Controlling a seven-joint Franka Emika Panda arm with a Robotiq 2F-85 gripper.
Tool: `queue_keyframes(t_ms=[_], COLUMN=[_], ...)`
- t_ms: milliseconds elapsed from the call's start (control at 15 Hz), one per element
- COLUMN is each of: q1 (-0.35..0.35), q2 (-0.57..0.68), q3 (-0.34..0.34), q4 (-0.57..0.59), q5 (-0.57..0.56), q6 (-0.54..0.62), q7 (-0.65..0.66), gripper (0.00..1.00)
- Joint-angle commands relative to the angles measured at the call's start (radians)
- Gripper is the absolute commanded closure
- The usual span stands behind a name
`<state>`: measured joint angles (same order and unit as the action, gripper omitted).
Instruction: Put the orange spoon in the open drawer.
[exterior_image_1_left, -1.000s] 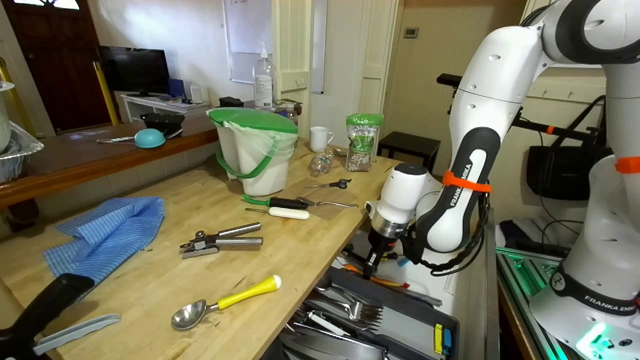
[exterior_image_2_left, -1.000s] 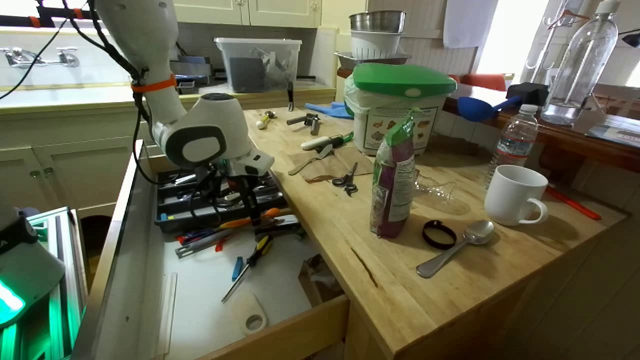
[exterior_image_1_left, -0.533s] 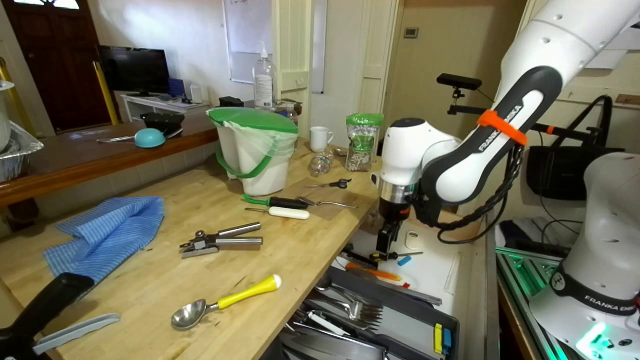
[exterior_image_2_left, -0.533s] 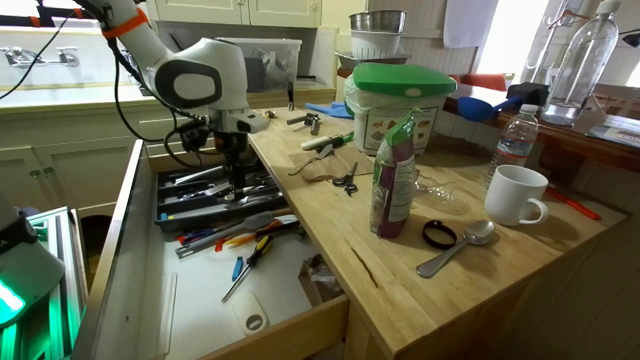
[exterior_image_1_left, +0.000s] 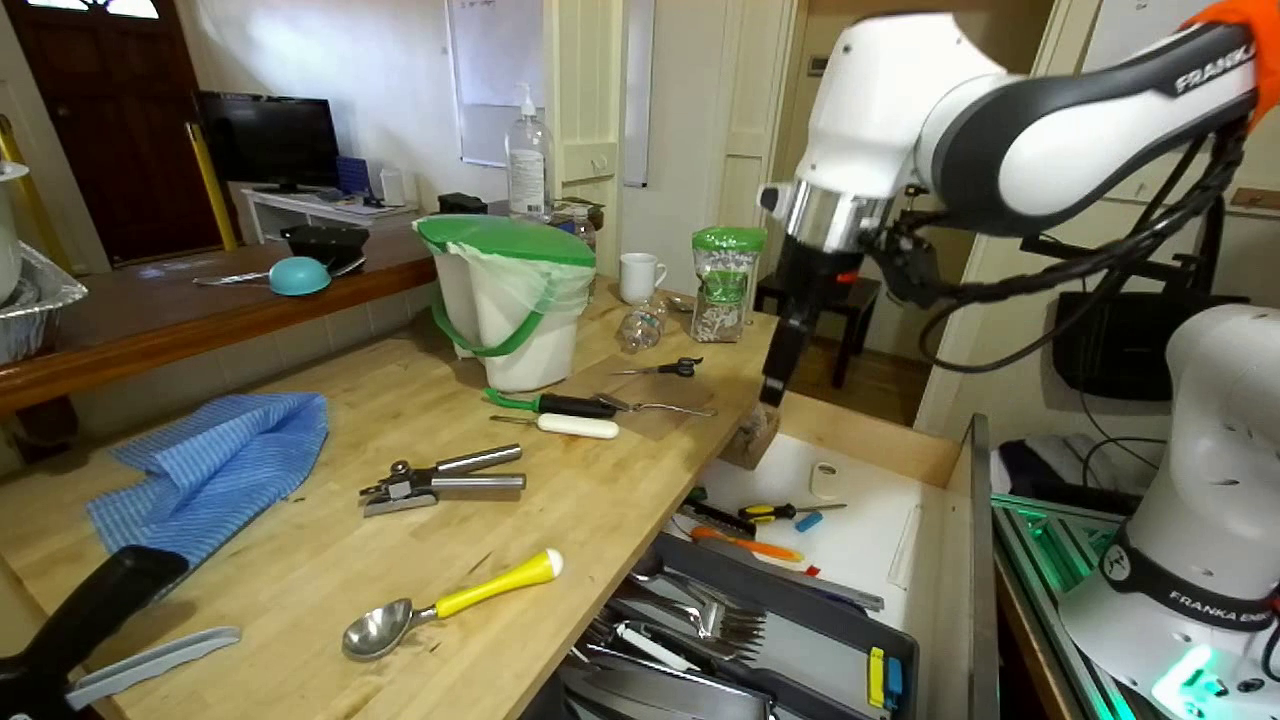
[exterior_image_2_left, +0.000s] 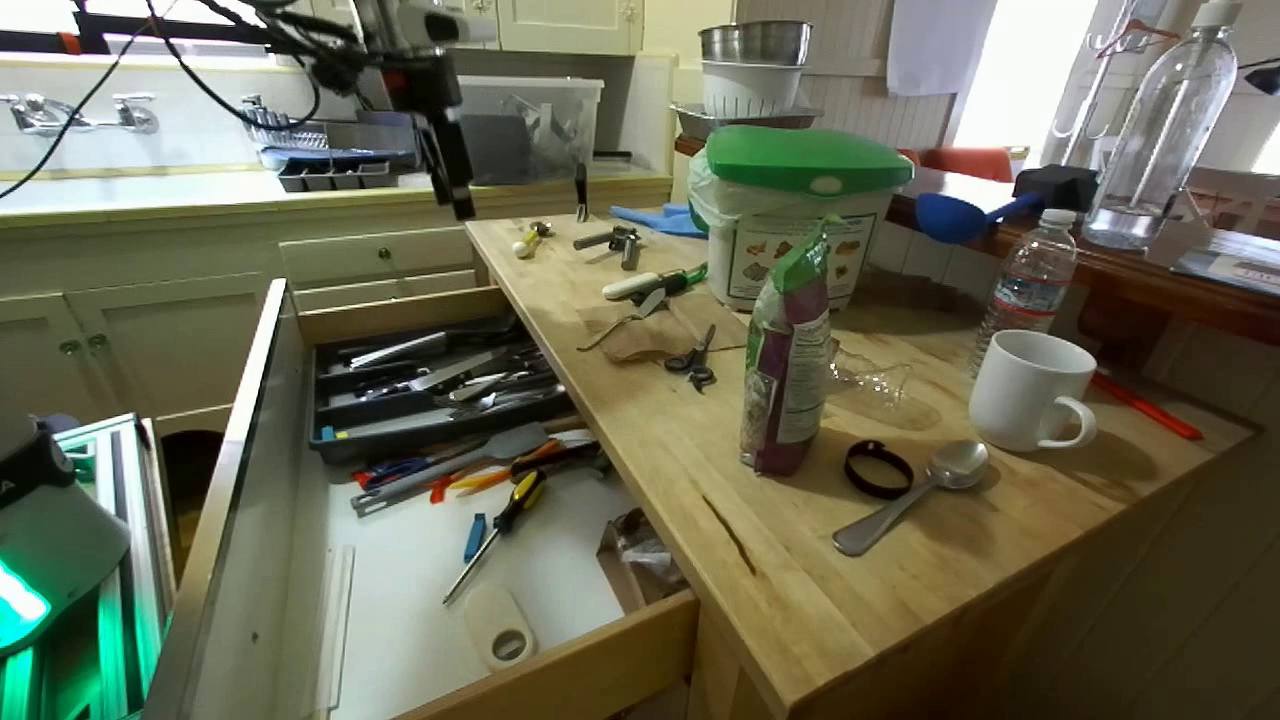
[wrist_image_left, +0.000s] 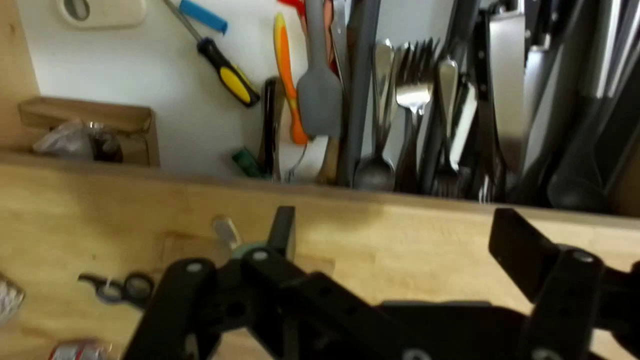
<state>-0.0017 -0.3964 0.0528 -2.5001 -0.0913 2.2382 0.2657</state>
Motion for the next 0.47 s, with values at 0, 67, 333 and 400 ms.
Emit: queue_keyframes(t_ms=[0,67,333,400], q1=[-0.011,-0.012,-0.014,-0.016], q2=[-0.03,-0.055,-0.083,-0.079], q3=[0.023,0.033,0.041,0.04], q4=[0.037,0.067,0.089,0.088], q5=[-0.001,-0.003,-0.005,-0.005], q6=[-0.005,-0.011,-0.029,-0.029], q7=[0.012,0.024,0.031,0.031], gripper=[0.0,0.0,0.0,0.0])
